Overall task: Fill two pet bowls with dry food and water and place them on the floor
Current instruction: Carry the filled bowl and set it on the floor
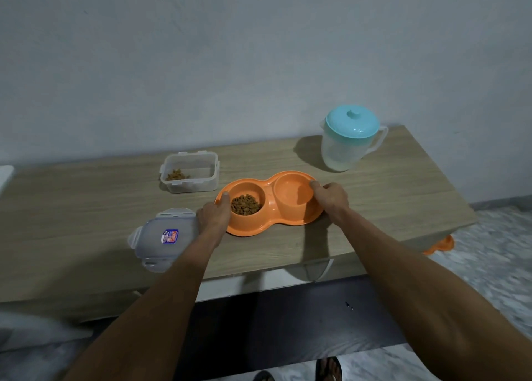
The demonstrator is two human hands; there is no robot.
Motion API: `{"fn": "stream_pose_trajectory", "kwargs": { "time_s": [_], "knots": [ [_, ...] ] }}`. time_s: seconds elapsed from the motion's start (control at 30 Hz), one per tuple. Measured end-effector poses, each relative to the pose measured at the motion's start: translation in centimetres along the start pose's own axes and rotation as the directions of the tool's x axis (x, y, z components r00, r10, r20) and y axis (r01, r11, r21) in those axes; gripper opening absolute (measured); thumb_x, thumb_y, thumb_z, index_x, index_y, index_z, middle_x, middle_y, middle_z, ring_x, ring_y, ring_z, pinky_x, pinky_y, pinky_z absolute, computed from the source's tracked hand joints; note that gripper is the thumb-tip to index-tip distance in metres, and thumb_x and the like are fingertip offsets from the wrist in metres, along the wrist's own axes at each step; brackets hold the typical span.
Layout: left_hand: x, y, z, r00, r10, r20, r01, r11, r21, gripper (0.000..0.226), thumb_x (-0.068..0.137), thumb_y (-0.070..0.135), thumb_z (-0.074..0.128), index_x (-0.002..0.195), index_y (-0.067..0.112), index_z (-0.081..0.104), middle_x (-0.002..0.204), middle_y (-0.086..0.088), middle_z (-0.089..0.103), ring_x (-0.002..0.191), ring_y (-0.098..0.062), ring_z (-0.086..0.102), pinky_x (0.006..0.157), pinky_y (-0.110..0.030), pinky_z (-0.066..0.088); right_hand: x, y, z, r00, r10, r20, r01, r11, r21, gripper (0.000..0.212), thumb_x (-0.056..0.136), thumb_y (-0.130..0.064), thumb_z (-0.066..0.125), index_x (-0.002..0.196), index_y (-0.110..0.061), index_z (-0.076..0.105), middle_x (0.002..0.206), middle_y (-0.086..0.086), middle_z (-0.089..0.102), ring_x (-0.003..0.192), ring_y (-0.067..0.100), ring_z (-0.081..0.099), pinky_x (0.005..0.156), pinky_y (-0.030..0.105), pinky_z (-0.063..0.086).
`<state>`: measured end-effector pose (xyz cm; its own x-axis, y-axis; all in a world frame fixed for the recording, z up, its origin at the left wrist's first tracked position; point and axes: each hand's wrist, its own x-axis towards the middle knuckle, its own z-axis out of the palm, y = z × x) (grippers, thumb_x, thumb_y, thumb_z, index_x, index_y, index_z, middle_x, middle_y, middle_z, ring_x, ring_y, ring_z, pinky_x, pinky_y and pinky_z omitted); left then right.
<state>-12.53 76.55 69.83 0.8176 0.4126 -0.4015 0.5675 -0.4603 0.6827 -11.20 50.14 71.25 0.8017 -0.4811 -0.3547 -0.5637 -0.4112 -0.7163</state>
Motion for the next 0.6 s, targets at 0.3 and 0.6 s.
{"fn": "stream_pose_trajectory", "kwargs": {
  "time_s": [0.3, 0.6],
  "knots": [
    [0.6, -0.2, 0.1, 0.996, -0.062, 0.064, 0.073, 0.981, -0.181, 0.048, 0.089, 0.043, 0.063, 0.110, -0.001, 0.065, 0.107, -0.017, 0.068, 0.099, -0.031, 0.064, 0.076, -0.038, 0.049, -0.2, -0.1, -0.9, 0.995, 0.047, 0.090, -0.057, 0.992, 0.112, 0.052, 0.084, -0.036, 0.069, 0.122, -0.002, 0.063, 0.117, 0.017, 0.066, 0.106, 0.033, 0.063, 0.095, 0.049, 0.054],
    [-0.8, 0.7, 0.4, 0.990, -0.063, 0.124, 0.089, 0.972, -0.216, 0.054, 0.078, 0.052, 0.069, 0.102, 0.004, 0.067, 0.097, -0.015, 0.071, 0.094, -0.032, 0.067, 0.086, -0.046, 0.056, -0.7, 0.9, -3.1, 0.993, 0.080, 0.087, -0.097, 0.973, 0.210, 0.053, 0.086, -0.032, 0.071, 0.127, -0.003, 0.059, 0.121, 0.016, 0.063, 0.110, 0.032, 0.060, 0.095, 0.047, 0.053]
  ]
}}
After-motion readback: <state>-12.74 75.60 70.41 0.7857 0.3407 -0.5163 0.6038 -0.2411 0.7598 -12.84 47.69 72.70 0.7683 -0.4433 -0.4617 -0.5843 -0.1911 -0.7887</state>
